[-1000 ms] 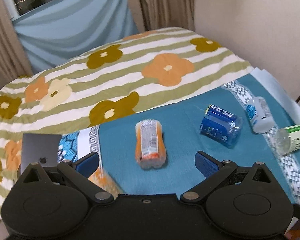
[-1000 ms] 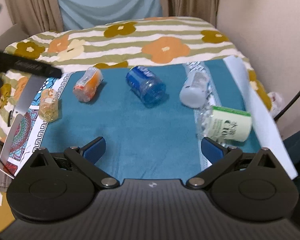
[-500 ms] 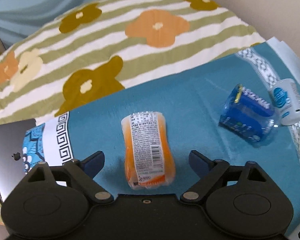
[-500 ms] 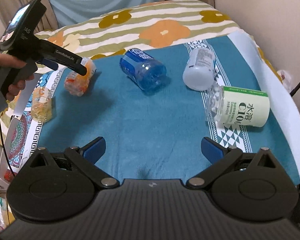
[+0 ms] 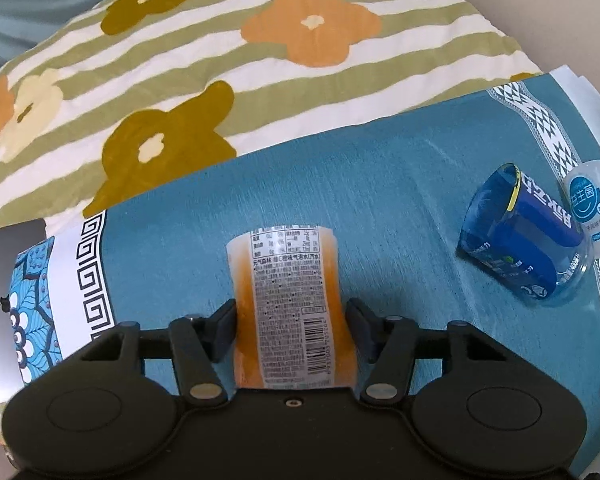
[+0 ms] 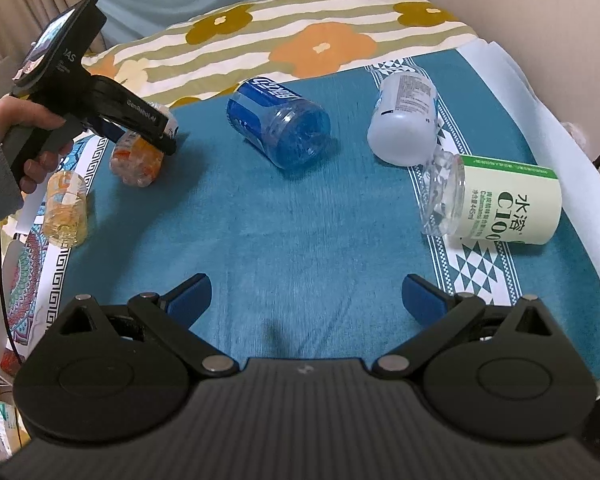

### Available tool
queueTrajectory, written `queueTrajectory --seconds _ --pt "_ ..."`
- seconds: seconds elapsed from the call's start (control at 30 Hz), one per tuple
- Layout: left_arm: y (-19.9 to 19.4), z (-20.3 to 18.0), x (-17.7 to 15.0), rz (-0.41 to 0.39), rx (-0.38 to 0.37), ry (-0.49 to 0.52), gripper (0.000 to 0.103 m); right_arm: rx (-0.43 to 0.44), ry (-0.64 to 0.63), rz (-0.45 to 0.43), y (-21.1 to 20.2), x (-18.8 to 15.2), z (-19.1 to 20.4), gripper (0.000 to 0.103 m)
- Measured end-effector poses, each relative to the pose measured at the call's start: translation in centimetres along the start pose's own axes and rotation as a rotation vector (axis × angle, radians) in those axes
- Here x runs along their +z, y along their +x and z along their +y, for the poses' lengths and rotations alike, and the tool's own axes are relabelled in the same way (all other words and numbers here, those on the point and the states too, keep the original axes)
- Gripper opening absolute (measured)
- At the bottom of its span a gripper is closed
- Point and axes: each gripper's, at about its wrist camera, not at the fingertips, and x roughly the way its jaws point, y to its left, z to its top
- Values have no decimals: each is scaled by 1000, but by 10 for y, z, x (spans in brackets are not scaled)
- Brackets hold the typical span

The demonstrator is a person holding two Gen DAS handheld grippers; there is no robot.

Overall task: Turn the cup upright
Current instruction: 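Move the left tool to the lying orange-labelled cup and close on it, then lift the orange-labelled cup with the left tool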

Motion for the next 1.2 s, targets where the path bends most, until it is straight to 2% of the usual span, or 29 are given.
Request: queueTrajectory --seconds 0.3,0.53,0.87,1.03,1.2 --pt "-7 -2 -4 -3 10 -1 60 3 8 -5 2 3 -4 103" --pt "-37 -12 -21 -32 -2 -48 60 18 -4 -21 -9 6 -7 103" --pt "-99 -47 -72 -122 -36 -165 60 50 -58 -58 -37 9 -15 103" --pt "-104 -69 -106 -113 -69 -241 60 69 -92 -63 -47 5 -23 103" --pt "-89 -91 -131 -74 -84 -291 61 88 -127 -48 -50 -6 -32 103"
